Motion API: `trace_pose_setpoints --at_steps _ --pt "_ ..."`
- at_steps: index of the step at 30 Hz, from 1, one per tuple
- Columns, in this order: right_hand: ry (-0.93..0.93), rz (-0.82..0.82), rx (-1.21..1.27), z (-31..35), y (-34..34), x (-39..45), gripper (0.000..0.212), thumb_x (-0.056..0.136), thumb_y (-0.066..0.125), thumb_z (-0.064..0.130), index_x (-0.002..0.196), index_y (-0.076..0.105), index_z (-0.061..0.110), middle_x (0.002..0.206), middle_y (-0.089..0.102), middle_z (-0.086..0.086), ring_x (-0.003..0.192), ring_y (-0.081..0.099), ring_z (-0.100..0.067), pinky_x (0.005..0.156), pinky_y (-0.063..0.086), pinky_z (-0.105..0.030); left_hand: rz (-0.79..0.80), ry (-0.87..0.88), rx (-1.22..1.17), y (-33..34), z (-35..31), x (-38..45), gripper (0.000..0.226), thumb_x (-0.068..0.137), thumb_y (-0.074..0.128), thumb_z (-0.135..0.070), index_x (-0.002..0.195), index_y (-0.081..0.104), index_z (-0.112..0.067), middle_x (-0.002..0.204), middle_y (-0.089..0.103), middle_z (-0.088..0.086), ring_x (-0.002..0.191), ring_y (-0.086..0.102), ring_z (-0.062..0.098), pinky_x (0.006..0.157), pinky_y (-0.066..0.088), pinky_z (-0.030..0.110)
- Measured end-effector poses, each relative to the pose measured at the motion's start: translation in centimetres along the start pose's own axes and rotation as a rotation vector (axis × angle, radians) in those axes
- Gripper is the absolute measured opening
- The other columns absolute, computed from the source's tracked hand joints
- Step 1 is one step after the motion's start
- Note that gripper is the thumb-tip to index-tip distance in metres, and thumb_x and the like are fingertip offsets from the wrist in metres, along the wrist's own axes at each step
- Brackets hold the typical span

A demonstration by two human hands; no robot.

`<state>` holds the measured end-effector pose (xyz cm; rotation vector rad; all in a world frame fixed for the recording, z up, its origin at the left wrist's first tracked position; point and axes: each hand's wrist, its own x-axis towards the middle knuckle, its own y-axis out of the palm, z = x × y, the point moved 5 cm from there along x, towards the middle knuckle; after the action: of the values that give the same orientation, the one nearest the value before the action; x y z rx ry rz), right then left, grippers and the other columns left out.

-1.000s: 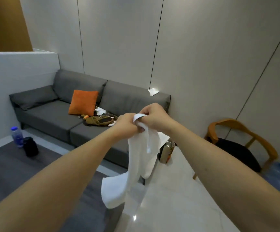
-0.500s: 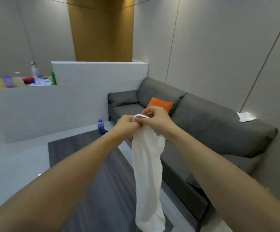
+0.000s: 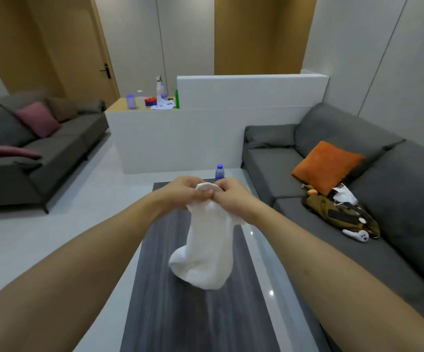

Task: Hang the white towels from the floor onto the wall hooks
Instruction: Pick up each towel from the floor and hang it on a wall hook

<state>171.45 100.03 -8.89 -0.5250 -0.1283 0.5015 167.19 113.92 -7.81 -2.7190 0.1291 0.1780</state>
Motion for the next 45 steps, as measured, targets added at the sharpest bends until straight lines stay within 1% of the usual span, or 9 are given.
trace_pose_setpoints --at_steps 5,8,12,16,19,30,35,38,45 --pt "0.078 0.263 0.014 -3.6 2.4 1.1 0.043 0.068 0.078 0.057 0.082 0.072 0.017 0.073 0.073 0.002 0.064 0.071 -0.013 0.059 0.056 -0.029 -0.221 -0.118 0.007 -2.7 4.6 -0.2 0.028 0.097 0.058 -0.035 0.096 0.074 -0.012 0.093 0.074 0.008 0.085 0.069 0.021 0.085 0.056 0.041" --pt "0.16 0.482 -0.305 -7.1 4.3 1.9 0.043 0.062 0.087 0.047 0.089 0.072 0.016 0.081 0.075 0.002 0.071 0.072 -0.014 0.069 0.061 -0.032 -0.386 -0.194 -0.055 -5.8 8.7 -0.6 0.027 0.098 0.057 -0.033 0.094 0.072 -0.01 0.089 0.069 0.005 0.082 0.064 0.02 0.079 0.055 0.04" --pt "0.273 0.539 -0.547 -13.1 5.8 4.0 0.03 0.076 0.078 0.036 0.093 0.068 0.012 0.085 0.069 0.001 0.071 0.066 -0.014 0.065 0.056 -0.029 -0.52 -0.34 -0.014 -9.6 15.2 -0.8 0.025 0.095 0.058 -0.03 0.089 0.071 -0.009 0.089 0.065 0.007 0.082 0.06 0.024 0.078 0.056 0.043" --pt "0.381 0.353 -0.545 -17.1 5.5 8.5 0.016 0.084 0.063 0.023 0.074 0.066 0.01 0.071 0.061 -0.005 0.065 0.06 -0.022 0.057 0.048 -0.027 -0.366 -0.468 0.419 -12.5 20.8 1.8 0.026 0.087 0.054 -0.017 0.062 0.048 -0.012 0.069 0.053 0.007 0.066 0.047 0.024 0.059 0.042 0.03" --pt "0.388 0.097 -0.586 -16.9 4.4 13.7 0.019 0.088 0.062 0.02 0.078 0.073 0.009 0.08 0.068 -0.01 0.079 0.065 -0.027 0.066 0.051 -0.03 -0.237 -0.489 0.71 -15.3 23.3 5.0 0.021 0.085 0.056 -0.017 0.065 0.056 -0.01 0.068 0.06 0.005 0.067 0.055 0.023 0.052 0.036 0.028" --pt "0.009 -0.519 -0.547 -0.6 -6.1 29.0 0.025 0.089 0.065 0.036 0.096 0.077 0.015 0.09 0.073 -0.013 0.094 0.063 -0.034 0.077 0.048 -0.033 -0.757 -0.18 0.963 -32.5 9.6 15.7 0.018 0.088 0.052 -0.028 0.088 0.069 -0.021 0.096 0.066 0.017 0.09 0.061 0.04 0.069 0.042 0.035" --pt "-0.168 -0.683 -0.517 5.6 -10.9 27.8 0.021 0.091 0.061 0.024 0.096 0.076 0.009 0.094 0.073 -0.019 0.093 0.065 -0.036 0.072 0.041 -0.032 -0.988 0.008 0.942 -34.8 1.3 14.4 0.023 0.094 0.047 -0.031 0.094 0.068 -0.021 0.096 0.066 0.02 0.091 0.058 0.043 0.068 0.04 0.038" --pt "-0.235 -0.709 -0.437 7.0 -12.6 25.5 0.021 0.092 0.061 0.023 0.099 0.077 0.011 0.097 0.074 -0.015 0.096 0.065 -0.034 0.084 0.049 -0.037 -1.049 0.07 0.952 -33.9 -1.1 12.3 0.022 0.095 0.049 -0.031 0.099 0.068 -0.022 0.098 0.067 0.021 0.09 0.059 0.045 0.067 0.037 0.037" --pt "-0.269 -0.621 -0.494 3.0 -10.9 18.7 0.018 0.09 0.063 0.008 0.102 0.076 0.007 0.101 0.074 -0.017 0.098 0.067 -0.034 0.081 0.045 -0.032 -1.059 0.037 0.887 -27.5 1.3 5.6 0.015 0.094 0.055 -0.026 0.093 0.07 -0.022 0.088 0.069 0.014 0.07 0.046 0.025 0.063 0.034 0.034"
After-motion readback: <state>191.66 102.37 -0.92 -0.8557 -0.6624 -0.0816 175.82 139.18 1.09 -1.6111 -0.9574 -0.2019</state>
